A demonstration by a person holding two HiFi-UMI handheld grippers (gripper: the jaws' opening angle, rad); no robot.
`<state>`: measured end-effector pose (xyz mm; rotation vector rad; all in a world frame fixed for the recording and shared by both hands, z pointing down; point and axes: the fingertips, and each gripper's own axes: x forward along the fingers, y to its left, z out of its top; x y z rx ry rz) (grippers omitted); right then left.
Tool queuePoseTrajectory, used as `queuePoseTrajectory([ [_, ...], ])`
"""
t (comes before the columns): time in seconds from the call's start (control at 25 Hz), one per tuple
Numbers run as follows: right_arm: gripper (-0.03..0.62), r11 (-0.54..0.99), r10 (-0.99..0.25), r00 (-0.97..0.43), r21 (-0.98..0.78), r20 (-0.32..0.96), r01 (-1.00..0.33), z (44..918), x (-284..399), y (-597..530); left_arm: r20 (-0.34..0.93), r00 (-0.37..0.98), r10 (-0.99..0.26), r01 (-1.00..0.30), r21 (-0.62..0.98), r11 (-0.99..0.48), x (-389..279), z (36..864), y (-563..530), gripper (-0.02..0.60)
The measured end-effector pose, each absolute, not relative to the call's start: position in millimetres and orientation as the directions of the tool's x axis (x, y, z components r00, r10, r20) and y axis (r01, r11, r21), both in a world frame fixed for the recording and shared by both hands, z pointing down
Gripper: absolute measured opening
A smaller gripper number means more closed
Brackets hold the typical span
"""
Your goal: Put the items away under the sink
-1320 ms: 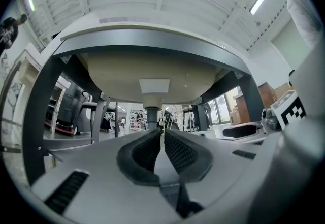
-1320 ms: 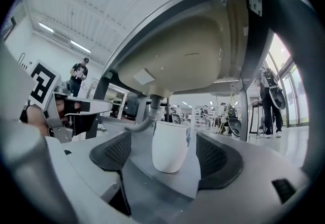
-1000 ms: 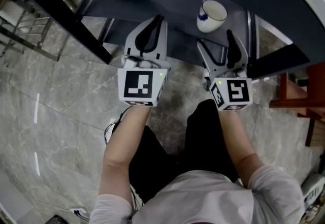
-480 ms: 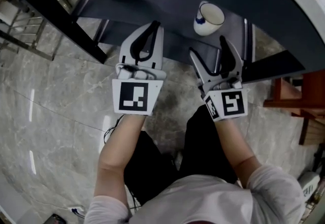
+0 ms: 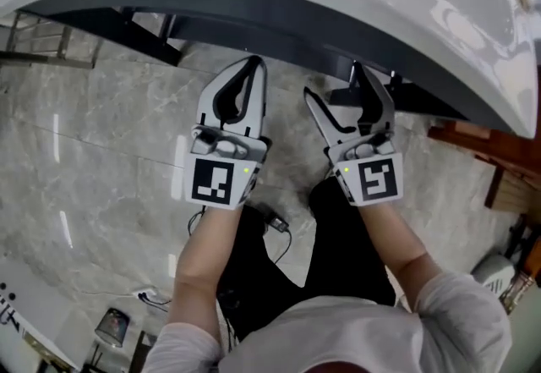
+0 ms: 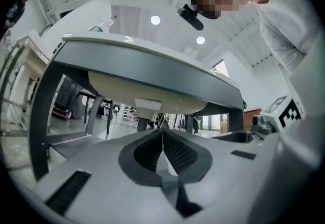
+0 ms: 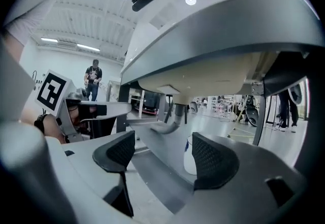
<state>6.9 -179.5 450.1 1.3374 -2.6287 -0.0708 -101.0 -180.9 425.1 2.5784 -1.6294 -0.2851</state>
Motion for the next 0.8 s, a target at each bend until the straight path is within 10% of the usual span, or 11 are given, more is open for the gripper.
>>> queuePoseTrajectory([
  [0.8,0.135,0.714,-0.689,-0.682,0.07,0.248,-0.696,316.3,-24.0,-99.2,0.04,0.389,-0.92,-0.906,0.196,-0.374,-91.8,299.8,-107.8,0.003],
])
